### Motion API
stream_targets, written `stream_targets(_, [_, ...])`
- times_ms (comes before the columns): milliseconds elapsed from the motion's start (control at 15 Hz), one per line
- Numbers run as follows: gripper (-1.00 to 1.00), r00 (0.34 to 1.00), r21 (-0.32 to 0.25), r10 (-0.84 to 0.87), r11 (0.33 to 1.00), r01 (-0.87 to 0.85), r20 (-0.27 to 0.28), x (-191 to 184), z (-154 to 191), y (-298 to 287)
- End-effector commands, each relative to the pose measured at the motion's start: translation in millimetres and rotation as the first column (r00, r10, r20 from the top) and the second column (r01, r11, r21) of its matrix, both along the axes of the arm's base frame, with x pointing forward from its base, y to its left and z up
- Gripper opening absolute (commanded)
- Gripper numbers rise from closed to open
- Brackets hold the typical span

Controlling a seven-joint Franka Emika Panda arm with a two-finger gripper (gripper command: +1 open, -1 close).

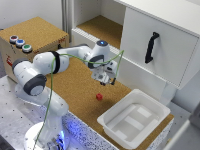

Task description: Place the purple block on the table

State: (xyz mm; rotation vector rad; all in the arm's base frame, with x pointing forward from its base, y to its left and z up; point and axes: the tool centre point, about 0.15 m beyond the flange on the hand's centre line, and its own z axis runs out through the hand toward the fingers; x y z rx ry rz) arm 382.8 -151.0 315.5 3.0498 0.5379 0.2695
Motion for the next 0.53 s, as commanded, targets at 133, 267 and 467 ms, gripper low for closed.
stream_targets(133, [-1.0, 0.995, 0.089, 0.1, 0.991, -0.101, 0.006, 40, -44, -26])
stream_targets(267, [-1.0, 0.994, 0.09, 0.11, 0.99, -0.111, 0.007, 48, -47, -27])
stream_targets(467, [-1.0, 0.996, 0.092, 0.084, 0.992, -0.083, -0.009, 63, -57, -30])
